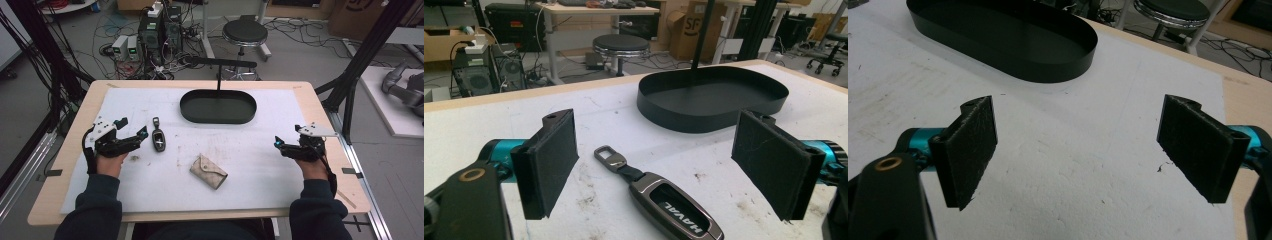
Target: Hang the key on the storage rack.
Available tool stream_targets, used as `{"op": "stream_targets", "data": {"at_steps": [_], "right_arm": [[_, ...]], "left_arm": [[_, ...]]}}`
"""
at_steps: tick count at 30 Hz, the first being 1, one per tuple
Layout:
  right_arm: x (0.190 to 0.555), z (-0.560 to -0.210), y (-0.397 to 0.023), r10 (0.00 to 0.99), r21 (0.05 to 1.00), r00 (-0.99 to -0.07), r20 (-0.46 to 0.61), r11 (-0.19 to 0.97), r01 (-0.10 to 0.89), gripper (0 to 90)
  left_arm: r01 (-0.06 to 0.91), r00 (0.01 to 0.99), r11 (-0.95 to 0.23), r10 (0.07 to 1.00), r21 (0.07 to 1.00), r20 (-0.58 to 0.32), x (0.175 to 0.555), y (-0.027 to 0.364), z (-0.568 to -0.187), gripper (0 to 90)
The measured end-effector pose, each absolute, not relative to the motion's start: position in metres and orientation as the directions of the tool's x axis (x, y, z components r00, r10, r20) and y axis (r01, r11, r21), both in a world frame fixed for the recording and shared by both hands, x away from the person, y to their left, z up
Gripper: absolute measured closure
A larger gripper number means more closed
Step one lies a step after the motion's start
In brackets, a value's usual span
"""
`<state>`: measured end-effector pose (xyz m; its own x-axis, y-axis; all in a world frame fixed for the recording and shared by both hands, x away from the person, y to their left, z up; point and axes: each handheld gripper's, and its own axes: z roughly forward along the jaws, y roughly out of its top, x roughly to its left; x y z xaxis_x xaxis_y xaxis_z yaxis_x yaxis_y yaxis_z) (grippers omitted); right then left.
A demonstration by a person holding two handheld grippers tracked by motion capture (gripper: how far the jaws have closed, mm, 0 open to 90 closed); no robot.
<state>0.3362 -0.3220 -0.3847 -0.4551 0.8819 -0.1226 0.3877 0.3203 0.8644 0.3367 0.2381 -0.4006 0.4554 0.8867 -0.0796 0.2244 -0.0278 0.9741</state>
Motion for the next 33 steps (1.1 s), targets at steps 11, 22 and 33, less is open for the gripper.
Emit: {"op": "stream_targets", "data": {"at_steps": [11, 22, 33], "right_arm": [[0.338, -0.389, -0.326, 0.884, 0.867, -0.456, -0.101, 0.303, 0.395, 16.6], [0.336, -0.390, -0.329, 0.886, 0.869, -0.454, -0.096, 0.297, 0.395, 16.6], [0.335, -0.393, -0.323, 0.880, 0.853, -0.464, -0.097, 0.314, 0.416, 16.6]], "left_arm": [[0.261, 0.449, -0.030, 0.888, 0.965, -0.094, 0.340, 0.232, -0.406, 18.7], [0.305, 0.446, -0.067, 0.891, 0.950, -0.080, 0.343, 0.221, -0.411, 19.2], [0.433, 0.381, -0.062, 0.917, 0.899, -0.121, 0.354, 0.211, -0.421, 19.2]]}}
